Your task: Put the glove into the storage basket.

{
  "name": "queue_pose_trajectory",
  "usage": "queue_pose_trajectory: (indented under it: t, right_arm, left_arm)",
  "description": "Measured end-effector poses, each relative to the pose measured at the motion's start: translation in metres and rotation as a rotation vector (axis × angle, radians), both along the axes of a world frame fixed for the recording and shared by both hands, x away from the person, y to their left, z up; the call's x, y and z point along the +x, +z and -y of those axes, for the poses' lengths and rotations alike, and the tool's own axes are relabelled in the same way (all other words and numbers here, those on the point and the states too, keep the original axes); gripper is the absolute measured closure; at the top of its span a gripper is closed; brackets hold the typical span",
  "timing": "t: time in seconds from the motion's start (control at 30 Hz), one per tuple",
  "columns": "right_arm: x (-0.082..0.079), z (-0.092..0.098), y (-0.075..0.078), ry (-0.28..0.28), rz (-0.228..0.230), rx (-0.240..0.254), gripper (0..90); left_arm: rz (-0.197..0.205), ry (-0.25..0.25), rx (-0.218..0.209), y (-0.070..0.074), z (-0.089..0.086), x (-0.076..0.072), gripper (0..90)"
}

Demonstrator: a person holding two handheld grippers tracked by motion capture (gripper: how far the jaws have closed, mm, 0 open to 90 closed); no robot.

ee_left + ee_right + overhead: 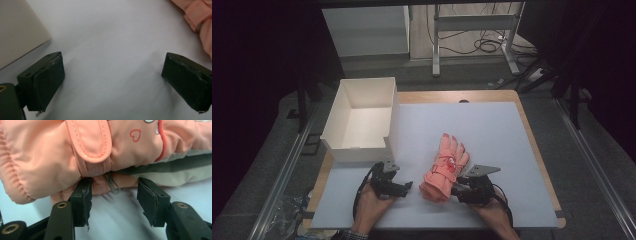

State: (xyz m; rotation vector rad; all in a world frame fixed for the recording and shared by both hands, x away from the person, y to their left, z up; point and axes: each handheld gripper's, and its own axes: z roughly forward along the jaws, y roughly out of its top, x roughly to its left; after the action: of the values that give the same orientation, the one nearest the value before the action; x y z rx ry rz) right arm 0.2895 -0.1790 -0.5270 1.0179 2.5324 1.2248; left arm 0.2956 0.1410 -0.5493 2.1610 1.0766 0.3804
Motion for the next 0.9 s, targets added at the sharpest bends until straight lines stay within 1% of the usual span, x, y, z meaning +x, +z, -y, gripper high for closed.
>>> queue_pose_trajectory:
  t: [0.03,0.13,0.2,0.3,0.37,0.4,0.47,0.5,0.57,0.6,0.63,0.67,0.83,0.9]
  right_arm:
    - [0.0,0.0,0.0,0.0,0.0,0.0,45.6]
    - [0.001,-0.006,-0.001,0.007,0.008,0.004,45.0]
    - [0.002,-0.007,-0.001,0.007,0.008,-0.002,44.9]
    - [0.003,-0.01,-0.002,0.009,0.009,0.004,44.7]
    - [0.004,-0.012,-0.002,0.01,0.013,0.001,44.7]
    - [0.004,-0.014,-0.003,0.011,0.014,0.004,44.7]
    - [0.006,-0.018,-0.004,0.011,0.018,0.003,44.6]
    - [0.006,-0.018,-0.004,0.011,0.018,0.003,44.6]
    - [0.007,-0.021,-0.004,0.009,0.021,0.001,44.5]
    - [0.008,-0.025,-0.005,0.008,0.026,-0.003,44.5]
    - [0.008,-0.025,-0.005,0.008,0.026,-0.003,44.5]
    - [0.008,-0.026,-0.005,0.013,0.032,-0.006,44.3]
    - [0.007,-0.024,-0.004,0.016,0.029,0.0,43.9]
    - [0.007,-0.021,-0.003,0.016,0.032,-0.007,43.8]
  left_arm:
    - [0.0,0.0,0.0,0.0,0.0,0.0,4.7]
    - [0.001,-0.021,0.0,0.0,-0.005,0.0,4.7]
    - [0.0,-0.024,0.0,0.0,-0.005,0.0,4.7]
    - [0.0,-0.03,0.0,0.0,-0.006,0.0,4.8]
    - [0.0,-0.039,-0.003,0.0,-0.008,0.0,6.0]
    - [0.003,-0.053,-0.005,0.0,-0.01,0.0,6.0]
    - [0.006,-0.074,-0.014,0.0,-0.017,0.0,9.6]
    - [0.006,-0.074,-0.014,0.0,-0.017,0.0,10.3]
    - [0.009,-0.081,-0.017,0.0,-0.019,-0.001,10.3]
    - [0.002,-0.092,-0.011,-0.001,-0.017,0.0,7.2]
    - [0.002,-0.092,-0.011,-0.001,-0.017,0.0,3.6]
    - [-0.003,-0.092,-0.006,-0.001,-0.016,0.0,2.5]
    - [-0.008,-0.086,-0.023,-0.001,-0.018,0.0,3.0]
    - [-0.013,-0.08,-0.036,-0.001,-0.019,-0.001,3.0]
